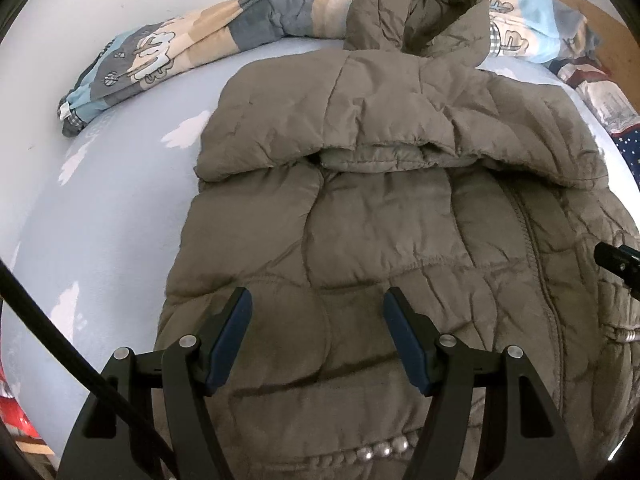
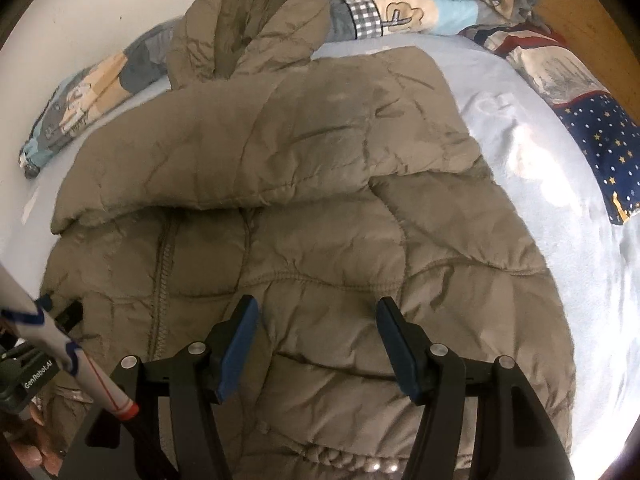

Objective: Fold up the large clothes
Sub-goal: 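Grasp the jacket hem with both tools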

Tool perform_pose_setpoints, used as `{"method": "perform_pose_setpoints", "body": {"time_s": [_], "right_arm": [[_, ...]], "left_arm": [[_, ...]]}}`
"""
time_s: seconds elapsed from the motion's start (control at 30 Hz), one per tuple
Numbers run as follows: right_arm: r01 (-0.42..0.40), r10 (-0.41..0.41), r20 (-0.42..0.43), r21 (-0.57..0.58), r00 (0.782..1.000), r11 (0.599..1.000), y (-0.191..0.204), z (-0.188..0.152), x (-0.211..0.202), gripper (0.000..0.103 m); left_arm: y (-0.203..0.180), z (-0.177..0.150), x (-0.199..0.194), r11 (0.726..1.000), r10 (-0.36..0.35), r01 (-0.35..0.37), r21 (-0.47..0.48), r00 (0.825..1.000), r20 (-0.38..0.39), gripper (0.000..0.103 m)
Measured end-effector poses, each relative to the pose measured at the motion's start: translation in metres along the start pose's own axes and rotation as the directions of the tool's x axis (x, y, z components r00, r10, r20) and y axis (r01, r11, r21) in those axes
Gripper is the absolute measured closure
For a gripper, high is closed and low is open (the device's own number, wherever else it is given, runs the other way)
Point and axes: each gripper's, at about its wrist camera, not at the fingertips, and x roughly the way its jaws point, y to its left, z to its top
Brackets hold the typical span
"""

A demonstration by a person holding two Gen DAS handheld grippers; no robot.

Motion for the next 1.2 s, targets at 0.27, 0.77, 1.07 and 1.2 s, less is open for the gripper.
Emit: {"method": "perform_pose_setpoints", "body": {"time_s": [0.27,0.77,1.07,1.2], "right_arm": [[0.051,-0.05,0.021,-0.009,0.998,0.999,-0.014,-0.02,-0.023,0.037],[-0.006,-0.009,0.143,0.106,0.99,0.994,-0.106,-0.145,-0.133,0.037],[-0.055,0.018,0.083,0.46,0.996,0.886,-0.224,-0.196,-0.132,0.035],[-0.17,0.148,0.085,0.537,0.985,0.826,-0.235,-0.203,-0.121,0.035]], "left_arm": [[0.009,-0.018,-0.025,1.0,-0.014,0.014,-0.027,1.0,-0.003,0.036],[0.158,-0.165,-0.106,0.935,-0.114,0.106,-0.338,0.993,-0.003,0.031],[0.18,-0.195,-0.067,0.757,-0.448,0.353,-0.55,0.893,-0.043,0.031],[0.158,-0.196,-0.064,0.762,-0.473,0.371,-0.53,0.878,-0.065,0.031]]}}
